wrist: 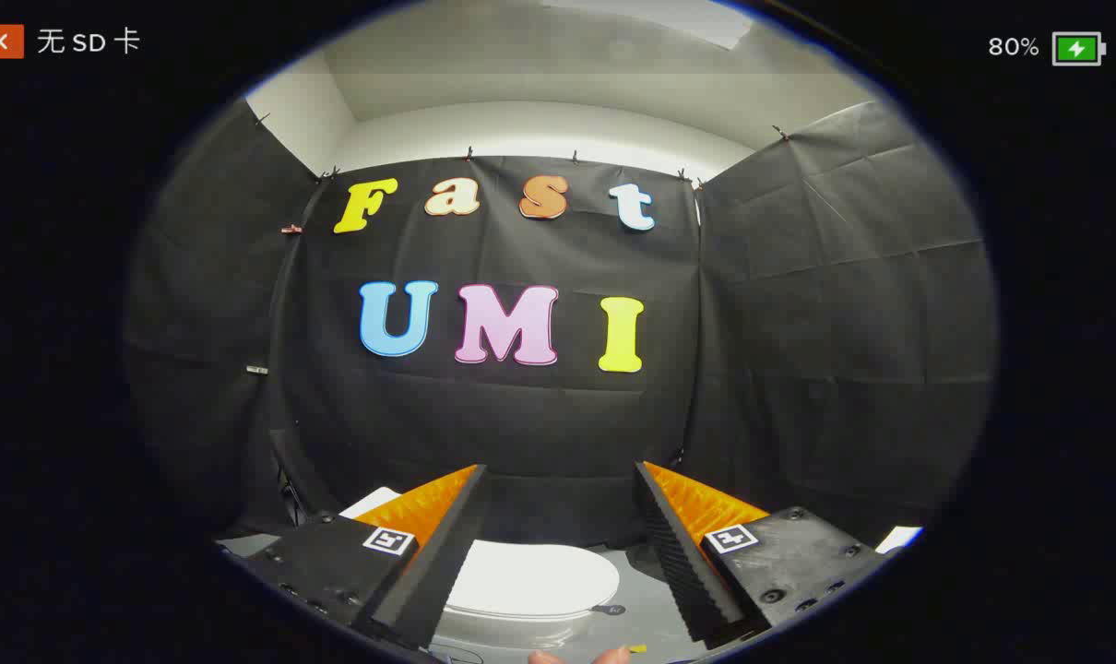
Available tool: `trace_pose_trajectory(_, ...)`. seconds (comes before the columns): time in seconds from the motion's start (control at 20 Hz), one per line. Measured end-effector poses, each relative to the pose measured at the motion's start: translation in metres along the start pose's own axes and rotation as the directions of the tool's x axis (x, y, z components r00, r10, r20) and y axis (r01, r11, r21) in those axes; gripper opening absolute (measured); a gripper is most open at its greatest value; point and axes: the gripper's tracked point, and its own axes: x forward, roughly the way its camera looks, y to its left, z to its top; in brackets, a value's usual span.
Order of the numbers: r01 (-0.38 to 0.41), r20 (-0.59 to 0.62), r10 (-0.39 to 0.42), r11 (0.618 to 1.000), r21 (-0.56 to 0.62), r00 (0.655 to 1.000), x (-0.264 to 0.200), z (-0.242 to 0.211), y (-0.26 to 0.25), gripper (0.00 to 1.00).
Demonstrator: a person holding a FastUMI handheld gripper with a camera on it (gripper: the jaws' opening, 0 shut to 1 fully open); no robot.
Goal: Open the toilet lid.
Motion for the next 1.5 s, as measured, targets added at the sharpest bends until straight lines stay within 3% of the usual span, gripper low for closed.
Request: trace_pose_trajectory(1.5, -0.011, 0.013, 0.011, 1.0, -0.029, 1.0, 0.021, -0.023, -0.008, 0.98)
